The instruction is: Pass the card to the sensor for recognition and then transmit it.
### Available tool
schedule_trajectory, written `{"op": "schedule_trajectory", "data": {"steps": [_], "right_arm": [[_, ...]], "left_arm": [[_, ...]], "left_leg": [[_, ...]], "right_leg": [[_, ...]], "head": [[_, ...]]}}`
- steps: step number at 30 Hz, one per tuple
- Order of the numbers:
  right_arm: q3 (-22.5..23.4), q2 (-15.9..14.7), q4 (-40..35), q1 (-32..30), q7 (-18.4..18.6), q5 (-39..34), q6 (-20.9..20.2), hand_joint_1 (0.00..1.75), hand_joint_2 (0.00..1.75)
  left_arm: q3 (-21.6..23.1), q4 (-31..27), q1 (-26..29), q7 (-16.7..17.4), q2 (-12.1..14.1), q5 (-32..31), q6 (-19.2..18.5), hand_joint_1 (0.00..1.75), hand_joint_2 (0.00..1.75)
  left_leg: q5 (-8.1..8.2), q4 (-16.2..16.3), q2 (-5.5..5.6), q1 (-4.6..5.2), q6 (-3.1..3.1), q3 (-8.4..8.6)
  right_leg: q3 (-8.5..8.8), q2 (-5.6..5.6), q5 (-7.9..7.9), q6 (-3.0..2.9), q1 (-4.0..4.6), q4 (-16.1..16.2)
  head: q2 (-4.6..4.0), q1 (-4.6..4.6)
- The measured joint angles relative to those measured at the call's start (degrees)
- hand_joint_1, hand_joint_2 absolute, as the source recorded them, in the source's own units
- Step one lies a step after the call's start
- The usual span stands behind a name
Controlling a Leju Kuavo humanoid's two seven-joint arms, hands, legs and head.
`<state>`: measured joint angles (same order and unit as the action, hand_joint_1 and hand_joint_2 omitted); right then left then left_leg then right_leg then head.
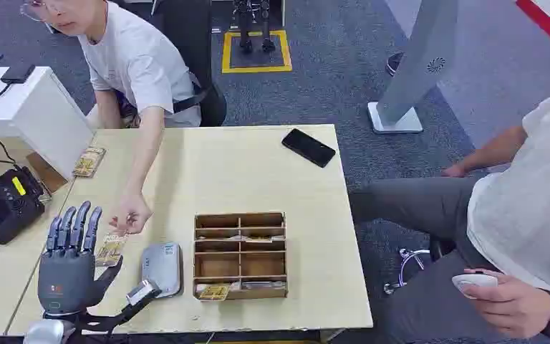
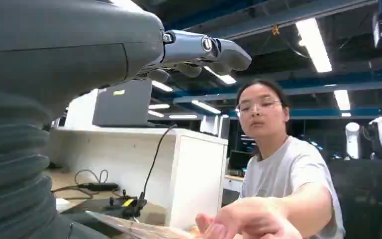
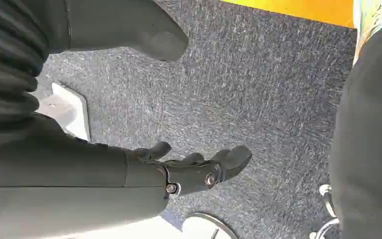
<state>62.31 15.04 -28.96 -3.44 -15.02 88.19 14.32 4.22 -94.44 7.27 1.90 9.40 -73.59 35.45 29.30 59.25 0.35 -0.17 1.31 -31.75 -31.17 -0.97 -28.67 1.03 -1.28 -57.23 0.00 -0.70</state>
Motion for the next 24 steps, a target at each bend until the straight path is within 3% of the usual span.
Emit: {"op": "schedule_trajectory", "data": {"steps": [24], "right_arm": [[-0.8, -1.2, 0.7, 0.0, -1.1, 0.0, -1.4, 0.0, 1.75]], "left_arm": [[0.0, 0.5, -0.2, 0.5, 0.0, 1.2, -0.2, 1.75, 1.75]], "left_leg": [[0.0, 0.0, -0.03, 0.0, 0.0, 0.01]], "right_leg": [[-0.01, -0.06, 0.0, 0.0, 0.0, 0.0]], "head": [[0.0, 0.0]]}}
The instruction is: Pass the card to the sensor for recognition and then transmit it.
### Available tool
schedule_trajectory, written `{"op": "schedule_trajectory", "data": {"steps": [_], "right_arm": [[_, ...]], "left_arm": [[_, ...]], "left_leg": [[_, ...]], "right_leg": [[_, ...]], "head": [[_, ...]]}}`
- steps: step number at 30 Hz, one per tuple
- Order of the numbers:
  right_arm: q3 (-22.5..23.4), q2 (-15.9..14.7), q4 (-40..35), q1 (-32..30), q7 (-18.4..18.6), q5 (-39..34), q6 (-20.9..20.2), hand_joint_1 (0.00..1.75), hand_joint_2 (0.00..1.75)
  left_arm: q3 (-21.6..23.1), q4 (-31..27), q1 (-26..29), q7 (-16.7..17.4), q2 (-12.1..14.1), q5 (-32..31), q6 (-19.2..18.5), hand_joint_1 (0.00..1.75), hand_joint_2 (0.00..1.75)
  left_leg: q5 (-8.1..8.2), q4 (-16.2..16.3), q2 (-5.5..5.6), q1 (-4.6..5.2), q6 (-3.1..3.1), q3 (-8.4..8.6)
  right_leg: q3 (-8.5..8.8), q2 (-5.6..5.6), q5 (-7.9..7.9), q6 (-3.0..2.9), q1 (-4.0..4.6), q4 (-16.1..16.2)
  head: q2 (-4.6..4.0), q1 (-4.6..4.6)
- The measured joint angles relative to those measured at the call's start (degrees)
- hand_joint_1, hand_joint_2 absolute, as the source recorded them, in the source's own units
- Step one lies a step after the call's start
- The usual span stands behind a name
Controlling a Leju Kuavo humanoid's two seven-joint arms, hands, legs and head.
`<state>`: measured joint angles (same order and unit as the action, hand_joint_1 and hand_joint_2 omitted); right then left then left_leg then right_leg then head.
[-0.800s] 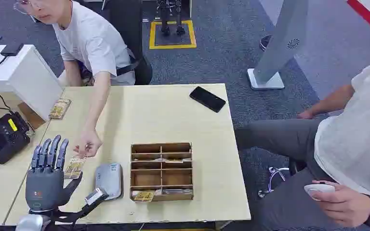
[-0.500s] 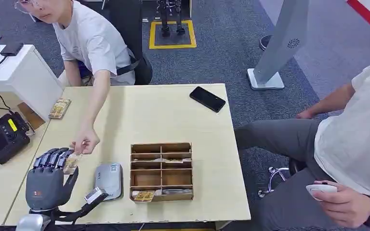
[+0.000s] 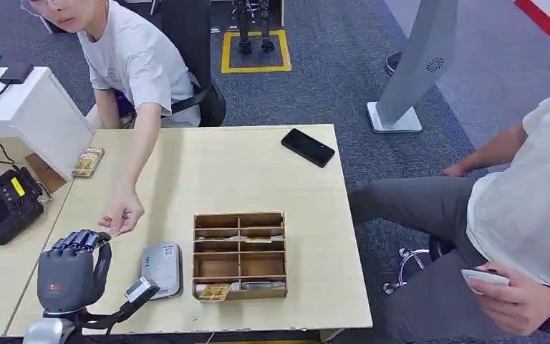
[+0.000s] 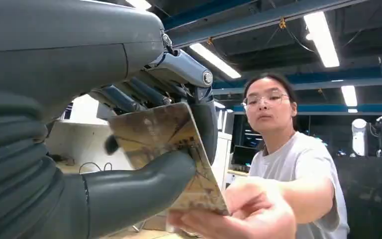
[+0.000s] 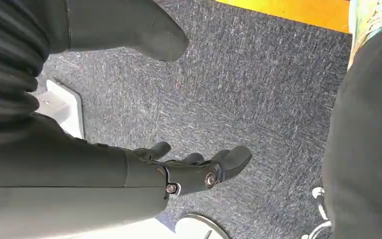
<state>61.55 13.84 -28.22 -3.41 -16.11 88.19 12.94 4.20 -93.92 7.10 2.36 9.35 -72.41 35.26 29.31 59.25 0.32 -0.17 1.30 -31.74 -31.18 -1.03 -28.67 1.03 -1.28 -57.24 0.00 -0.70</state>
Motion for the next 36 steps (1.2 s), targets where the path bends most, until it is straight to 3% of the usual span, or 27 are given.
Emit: {"op": "schedule_trajectory", "data": {"steps": [5, 7, 9, 13, 16, 27, 36], "right_arm": [[0.0, -0.1, 0.0, 0.0, -0.2, 0.0, 0.0, 0.0, 1.75], [-0.2, -0.2, 0.0, 0.0, -0.2, 0.0, 0.0, 0.0, 1.75], [-0.2, -0.2, -0.2, -0.1, -0.1, 0.0, -0.5, 0.0, 1.75], [-0.1, -0.1, -1.1, -0.3, 0.1, 0.0, -0.9, 0.0, 1.75], [0.5, 0.5, -1.4, -0.4, 0.5, 0.0, 0.7, 0.0, 1.75], [1.3, 1.5, -1.4, -0.3, 0.5, 0.0, 2.4, 0.0, 1.75], [1.5, 1.5, -1.4, -0.3, 1.2, 0.0, 2.9, 0.0, 1.75]], "left_arm": [[0.0, 0.0, 0.0, -0.7, -0.1, 1.1, 0.3, 1.75, 1.75], [0.0, 0.0, 0.0, -7.3, -0.2, 15.1, -0.4, 1.75, 1.75], [0.0, -0.5, 0.1, -10.0, -1.4, 28.8, -7.1, 1.75, 1.75], [0.0, -1.8, 0.7, -9.0, -3.5, 57.0, -21.4, 1.75, 1.75], [0.0, -1.8, 1.6, -6.8, -4.3, 64.4, -22.5, 1.75, 1.75], [0.2, -1.6, 2.0, -3.6, -4.6, 67.0, -23.6, 1.75, 1.75], [1.9, 2.6, 0.6, -2.3, -5.0, 62.4, -20.7, 1.75, 1.75]], "left_leg": [[0.0, 0.0, 0.01, 0.0, 0.0, -0.01], [0.0, 0.0, 0.01, 0.0, 0.0, 0.0], [0.0, 0.0, 0.01, 0.0, 0.0, 0.0], [0.0, 0.0, 0.01, 0.02, 0.0, -0.01], [0.0, 0.0, 0.01, 0.01, 0.01, -0.01], [-0.01, 0.0, 0.01, 0.0, -0.01, 0.0], [-0.01, 0.0, 0.02, 0.02, -0.01, 0.0]], "right_leg": [[0.0, 0.01, 0.0, 0.0, 0.0, 0.0], [0.0, 0.01, 0.0, 0.0, 0.0, 0.0], [0.01, 0.02, 0.0, 0.0, 0.0, 0.0], [0.02, 0.01, 0.0, 0.0, -0.01, 0.0], [0.0, 0.01, 0.0, 0.0, -0.01, 0.0], [-0.01, 0.04, 0.0, 0.0, 0.0, 0.0], [0.0, 0.04, 0.0, 0.0, -0.01, 0.0]], "head": [[0.0, 0.0], [0.0, -0.02], [0.0, 0.0], [0.0, 0.0], [0.0, 0.0], [0.0, -0.02], [0.0, 0.0]]}}
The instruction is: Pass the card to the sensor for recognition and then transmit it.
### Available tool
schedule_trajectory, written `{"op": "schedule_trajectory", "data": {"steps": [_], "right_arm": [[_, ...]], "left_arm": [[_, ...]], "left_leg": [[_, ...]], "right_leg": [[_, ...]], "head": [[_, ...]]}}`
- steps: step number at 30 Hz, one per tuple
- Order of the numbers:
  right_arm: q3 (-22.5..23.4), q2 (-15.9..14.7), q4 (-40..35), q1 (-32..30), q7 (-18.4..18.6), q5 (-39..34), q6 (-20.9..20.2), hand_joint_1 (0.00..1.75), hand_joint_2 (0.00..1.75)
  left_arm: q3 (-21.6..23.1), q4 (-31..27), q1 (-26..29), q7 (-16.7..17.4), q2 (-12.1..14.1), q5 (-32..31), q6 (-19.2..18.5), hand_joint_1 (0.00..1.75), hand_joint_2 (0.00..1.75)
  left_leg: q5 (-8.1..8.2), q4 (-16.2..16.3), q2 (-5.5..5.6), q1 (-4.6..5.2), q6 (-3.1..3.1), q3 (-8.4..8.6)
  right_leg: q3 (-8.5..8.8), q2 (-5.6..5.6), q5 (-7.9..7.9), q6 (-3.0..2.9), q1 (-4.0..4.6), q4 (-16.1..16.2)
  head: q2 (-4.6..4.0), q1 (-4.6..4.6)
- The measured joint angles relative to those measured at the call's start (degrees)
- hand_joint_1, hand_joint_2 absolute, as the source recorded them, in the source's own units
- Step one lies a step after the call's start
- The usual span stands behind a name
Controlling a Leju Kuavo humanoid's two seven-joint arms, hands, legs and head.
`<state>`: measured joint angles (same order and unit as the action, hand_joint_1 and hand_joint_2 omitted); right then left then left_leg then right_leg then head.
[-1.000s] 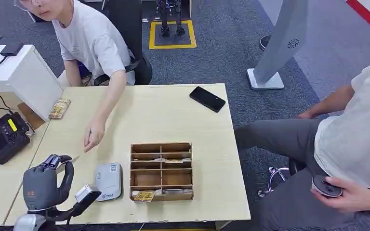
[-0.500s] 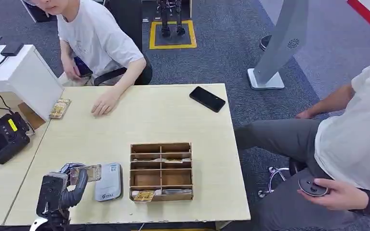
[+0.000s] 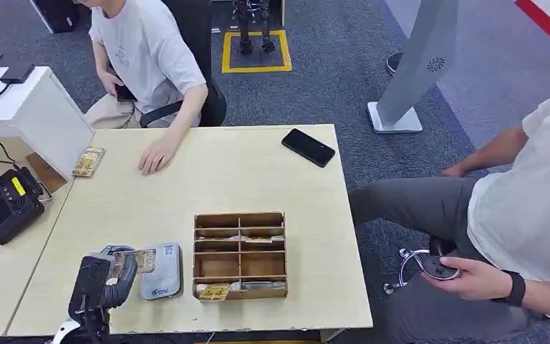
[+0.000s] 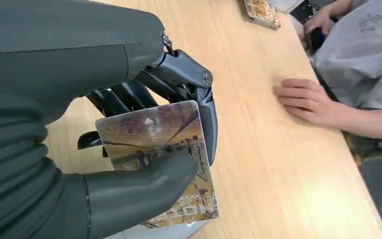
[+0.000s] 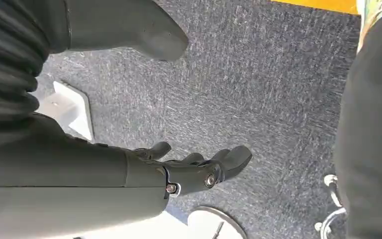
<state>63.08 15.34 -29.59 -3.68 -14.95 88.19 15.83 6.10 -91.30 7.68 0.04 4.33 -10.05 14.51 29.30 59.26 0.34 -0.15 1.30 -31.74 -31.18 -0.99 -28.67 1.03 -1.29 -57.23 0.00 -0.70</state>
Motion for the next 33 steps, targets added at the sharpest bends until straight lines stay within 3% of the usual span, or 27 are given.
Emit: {"op": "schedule_trajectory", "data": {"steps": [12, 23, 33], "right_arm": [[-0.1, 0.2, -0.2, 0.0, 0.7, 0.0, -0.6, 0.0, 1.75], [-0.4, 0.2, -0.2, 0.0, 1.2, 0.0, -0.6, 0.0, 1.75], [-1.0, 0.2, -0.2, 0.1, 1.7, 0.0, -0.4, 0.0, 1.75]], "left_arm": [[2.8, 7.3, -1.8, 0.0, -2.3, -3.6, 1.8, 1.75, 1.75], [3.9, 9.3, -3.2, 0.5, -3.0, -4.3, 1.9, 1.75, 1.75], [5.4, 13.7, -4.8, 1.7, -4.0, -13.3, 6.6, 1.75, 1.75]], "left_leg": [[0.0, 0.0, 0.0, 0.0, 0.0, 0.0], [0.0, 0.0, 0.02, 0.0, 0.0, 0.02], [-0.01, 0.0, 0.02, 0.01, 0.0, 0.06]], "right_leg": [[0.0, 0.0, 0.01, 0.0, 0.0, 0.0], [0.03, 0.01, 0.01, 0.0, 0.0, 0.0], [0.08, 0.01, 0.01, 0.01, 0.0, 0.0]], "head": [[0.0, 0.0], [0.0, 0.0], [0.0, -0.02]]}}
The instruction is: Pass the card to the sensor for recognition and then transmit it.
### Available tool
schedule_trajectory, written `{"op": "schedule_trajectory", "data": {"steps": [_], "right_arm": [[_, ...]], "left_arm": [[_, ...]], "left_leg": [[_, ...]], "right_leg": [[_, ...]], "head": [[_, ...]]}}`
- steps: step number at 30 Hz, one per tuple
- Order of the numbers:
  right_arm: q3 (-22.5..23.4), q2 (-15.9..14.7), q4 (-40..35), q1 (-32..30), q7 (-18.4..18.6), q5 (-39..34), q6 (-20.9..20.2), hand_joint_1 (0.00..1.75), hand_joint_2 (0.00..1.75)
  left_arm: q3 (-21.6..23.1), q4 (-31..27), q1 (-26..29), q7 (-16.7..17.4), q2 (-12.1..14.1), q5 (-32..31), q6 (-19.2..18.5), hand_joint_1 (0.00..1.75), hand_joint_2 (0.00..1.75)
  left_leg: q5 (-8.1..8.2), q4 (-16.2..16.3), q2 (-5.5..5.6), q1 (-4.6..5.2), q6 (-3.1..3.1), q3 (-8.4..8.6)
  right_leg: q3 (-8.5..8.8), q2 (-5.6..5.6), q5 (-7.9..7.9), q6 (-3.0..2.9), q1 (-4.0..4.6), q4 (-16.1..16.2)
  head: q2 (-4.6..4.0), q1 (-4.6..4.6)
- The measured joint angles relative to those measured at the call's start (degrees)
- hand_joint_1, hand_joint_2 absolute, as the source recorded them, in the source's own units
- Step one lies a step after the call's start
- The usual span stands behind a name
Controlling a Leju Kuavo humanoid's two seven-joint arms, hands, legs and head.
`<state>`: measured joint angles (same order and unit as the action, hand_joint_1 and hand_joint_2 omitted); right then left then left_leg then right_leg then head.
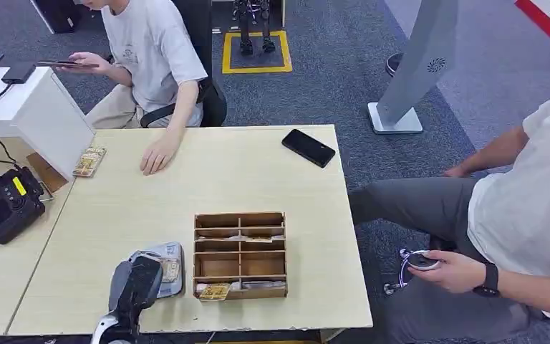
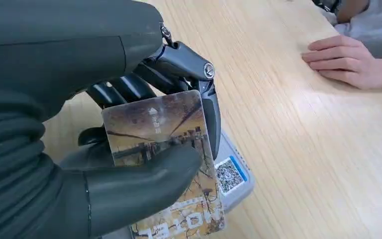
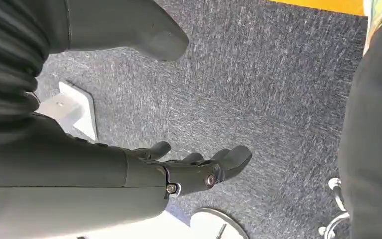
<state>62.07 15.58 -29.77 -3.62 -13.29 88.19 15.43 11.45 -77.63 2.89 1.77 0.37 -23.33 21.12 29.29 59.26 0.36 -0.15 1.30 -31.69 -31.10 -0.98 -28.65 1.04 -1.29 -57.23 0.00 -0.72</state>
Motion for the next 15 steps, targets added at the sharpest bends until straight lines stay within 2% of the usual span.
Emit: {"op": "schedule_trajectory", "data": {"steps": [4, 11, 15], "right_arm": [[-0.1, 0.0, 0.0, 0.0, 0.0, 0.0, -0.1, 0.0, 1.75], [-0.4, 0.0, 0.0, 0.0, 0.0, 0.0, -0.1, 0.0, 1.75], [-0.6, 0.0, 0.0, 0.1, -0.1, 0.0, -0.2, 0.0, 1.75]], "left_arm": [[0.6, 1.6, -0.2, 0.6, -0.3, -4.8, 1.7, 1.75, 1.75], [0.8, 2.6, -0.3, 1.1, -0.7, -6.8, 2.1, 1.75, 1.75], [0.8, 2.7, -0.3, 0.9, -1.0, -6.9, 0.8, 1.75, 1.75]], "left_leg": [[0.0, 0.0, 0.0, 0.0, 0.0, 0.01], [0.0, 0.0, 0.0, 0.0, 0.0, 0.02], [0.0, 0.0, 0.02, 0.0, 0.0, 0.03]], "right_leg": [[0.01, 0.0, 0.0, 0.0, 0.0, 0.0], [0.01, 0.0, 0.0, 0.0, 0.0, 0.0], [0.06, 0.03, 0.0, 0.0, 0.0, 0.0]], "head": [[0.0, 0.0], [0.0, 0.0], [0.0, 0.02]]}}
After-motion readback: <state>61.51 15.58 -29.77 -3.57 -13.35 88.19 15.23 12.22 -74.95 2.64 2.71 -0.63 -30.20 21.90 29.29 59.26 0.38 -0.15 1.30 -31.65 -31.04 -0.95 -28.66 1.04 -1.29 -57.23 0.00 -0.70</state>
